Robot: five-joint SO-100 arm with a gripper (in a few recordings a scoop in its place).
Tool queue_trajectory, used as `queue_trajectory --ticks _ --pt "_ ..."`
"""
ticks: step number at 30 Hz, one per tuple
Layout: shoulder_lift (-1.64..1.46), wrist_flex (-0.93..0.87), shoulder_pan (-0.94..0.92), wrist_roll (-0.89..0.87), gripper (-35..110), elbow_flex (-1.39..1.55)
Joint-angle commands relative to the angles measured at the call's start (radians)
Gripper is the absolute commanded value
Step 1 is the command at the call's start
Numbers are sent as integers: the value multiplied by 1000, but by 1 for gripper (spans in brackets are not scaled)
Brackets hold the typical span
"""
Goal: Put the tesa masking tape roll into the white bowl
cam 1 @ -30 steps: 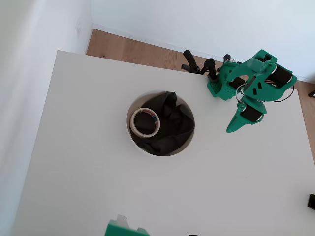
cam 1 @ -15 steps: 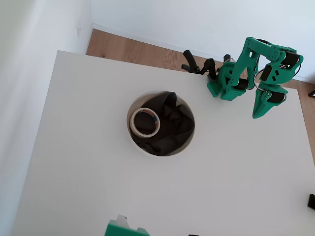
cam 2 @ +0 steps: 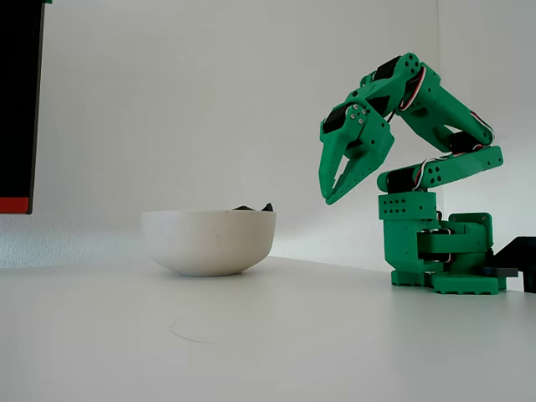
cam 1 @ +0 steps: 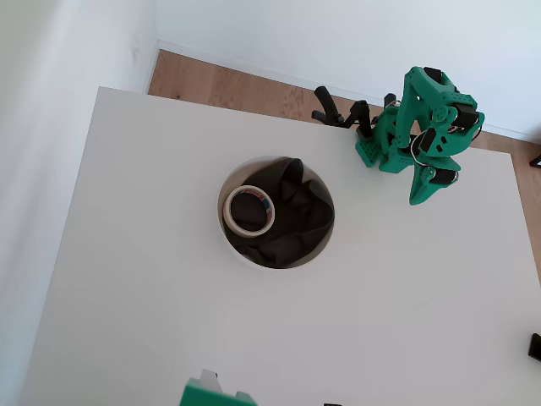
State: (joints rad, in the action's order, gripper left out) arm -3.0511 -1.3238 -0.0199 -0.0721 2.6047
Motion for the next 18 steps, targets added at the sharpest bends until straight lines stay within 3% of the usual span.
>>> queue_trajectory --ticks 1,18 --pt "-106 3 5 -17 -8 84" --pt "-341 -72 5 -5 -8 261"
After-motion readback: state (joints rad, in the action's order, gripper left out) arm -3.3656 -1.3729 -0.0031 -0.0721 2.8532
